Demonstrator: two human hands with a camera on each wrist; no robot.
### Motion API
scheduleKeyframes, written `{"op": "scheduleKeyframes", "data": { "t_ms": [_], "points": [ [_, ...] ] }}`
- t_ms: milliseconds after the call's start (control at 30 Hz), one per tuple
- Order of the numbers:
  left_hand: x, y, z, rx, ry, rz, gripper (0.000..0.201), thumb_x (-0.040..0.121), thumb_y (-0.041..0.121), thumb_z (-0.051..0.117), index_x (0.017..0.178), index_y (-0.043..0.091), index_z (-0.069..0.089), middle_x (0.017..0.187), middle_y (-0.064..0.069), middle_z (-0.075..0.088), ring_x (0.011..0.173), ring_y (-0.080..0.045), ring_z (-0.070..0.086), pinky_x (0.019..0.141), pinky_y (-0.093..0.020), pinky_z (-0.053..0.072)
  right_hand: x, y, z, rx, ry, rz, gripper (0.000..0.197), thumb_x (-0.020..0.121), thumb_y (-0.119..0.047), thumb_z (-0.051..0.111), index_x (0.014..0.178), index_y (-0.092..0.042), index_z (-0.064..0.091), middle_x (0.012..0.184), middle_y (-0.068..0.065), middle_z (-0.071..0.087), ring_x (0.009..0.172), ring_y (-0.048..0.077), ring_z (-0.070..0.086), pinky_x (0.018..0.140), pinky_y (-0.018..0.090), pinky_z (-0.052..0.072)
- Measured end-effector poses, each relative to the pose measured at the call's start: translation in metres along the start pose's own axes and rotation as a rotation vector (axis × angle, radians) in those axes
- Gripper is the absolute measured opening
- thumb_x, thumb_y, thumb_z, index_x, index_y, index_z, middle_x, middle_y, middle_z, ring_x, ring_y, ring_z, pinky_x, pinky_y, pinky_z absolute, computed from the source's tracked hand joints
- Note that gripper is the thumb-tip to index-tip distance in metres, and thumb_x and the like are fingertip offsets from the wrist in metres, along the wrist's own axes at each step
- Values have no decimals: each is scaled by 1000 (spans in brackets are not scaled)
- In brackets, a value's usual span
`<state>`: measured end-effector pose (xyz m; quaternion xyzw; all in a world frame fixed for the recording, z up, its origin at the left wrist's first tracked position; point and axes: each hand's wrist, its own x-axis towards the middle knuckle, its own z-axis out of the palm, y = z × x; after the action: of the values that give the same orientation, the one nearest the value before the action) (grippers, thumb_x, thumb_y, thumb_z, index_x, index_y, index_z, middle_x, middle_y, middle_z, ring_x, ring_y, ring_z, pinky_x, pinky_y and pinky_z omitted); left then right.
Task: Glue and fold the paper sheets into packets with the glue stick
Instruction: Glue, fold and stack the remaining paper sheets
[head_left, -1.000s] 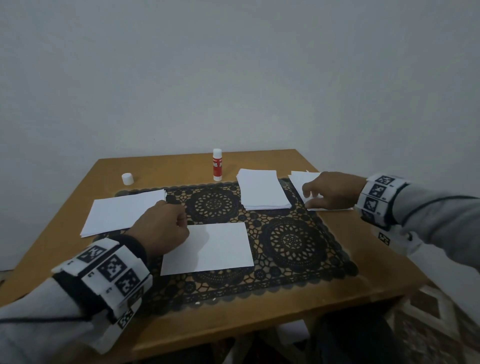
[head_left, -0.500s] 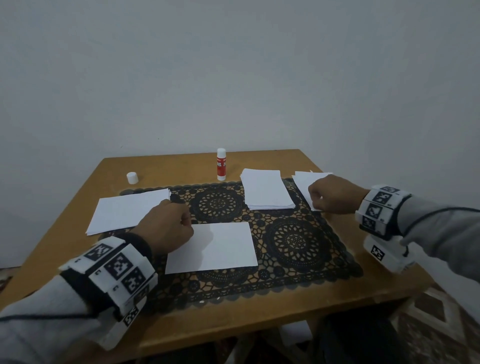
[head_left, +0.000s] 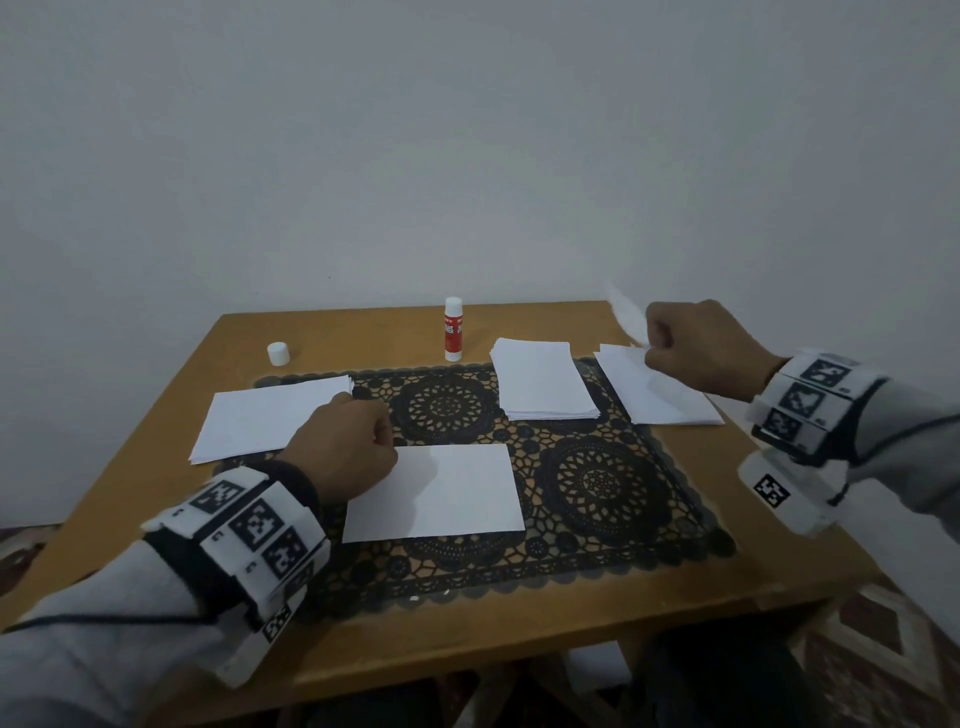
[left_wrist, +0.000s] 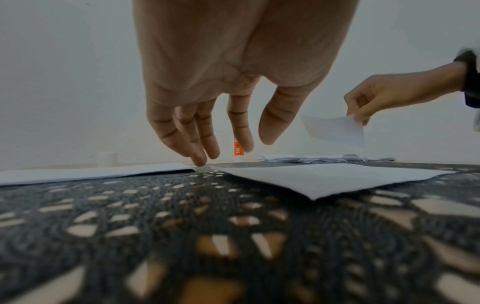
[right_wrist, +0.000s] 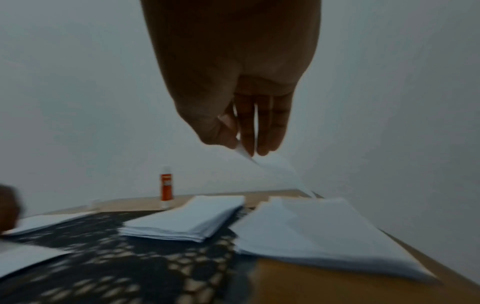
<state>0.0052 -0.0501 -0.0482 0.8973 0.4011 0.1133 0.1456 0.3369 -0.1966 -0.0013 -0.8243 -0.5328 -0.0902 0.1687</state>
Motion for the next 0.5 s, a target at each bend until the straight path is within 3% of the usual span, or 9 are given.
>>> {"op": "scheduleKeyframes", "data": {
  "t_ms": [100, 200, 267, 367, 500],
  "points": [
    [-1, 5, -2, -31, 24, -1, 6, 90, 17, 58, 92, 20, 53, 95, 1, 51, 86, -15, 50, 62, -20, 33, -13, -31, -14, 151, 40, -163, 18, 77, -7, 69, 69, -10, 54, 66, 8, 62, 65, 27, 59, 62, 37, 47],
    [-3, 9, -5, -132, 91, 50, 19, 93, 17, 54, 111, 16, 49, 105, 2, 52, 94, -14, 49, 74, -20, 36, -26, -68, -37, 520, -1, -158, 14, 79, 5, 68, 72, 2, 56, 65, 26, 62, 57, 26, 58, 58, 23, 50],
    [-6, 12, -8, -271, 128, 102, 23, 99, 20, 44, 122, 14, 45, 107, 2, 53, 97, -15, 51, 73, -22, 37, -32, -86, -45, 834, -71, -108, 12, 83, 11, 64, 75, 9, 54, 67, 27, 64, 59, 27, 65, 60, 23, 55],
    [-12, 17, -13, -470, 176, 144, 25, 103, 29, 31, 112, 14, 48, 90, 5, 57, 85, -15, 53, 68, -26, 37, -30, -99, -37, 1040, -178, 10, 15, 85, 12, 60, 74, 2, 54, 70, 20, 64, 62, 25, 66, 62, 30, 59],
    [-14, 14, -13, -565, 210, 169, 28, 102, 33, 34, 101, 10, 49, 84, 2, 57, 79, -15, 53, 69, -32, 40, -25, -99, -13, 1117, -318, 130, 19, 85, 9, 59, 72, -3, 52, 68, 15, 64, 63, 25, 63, 62, 34, 58]
  ]
}}
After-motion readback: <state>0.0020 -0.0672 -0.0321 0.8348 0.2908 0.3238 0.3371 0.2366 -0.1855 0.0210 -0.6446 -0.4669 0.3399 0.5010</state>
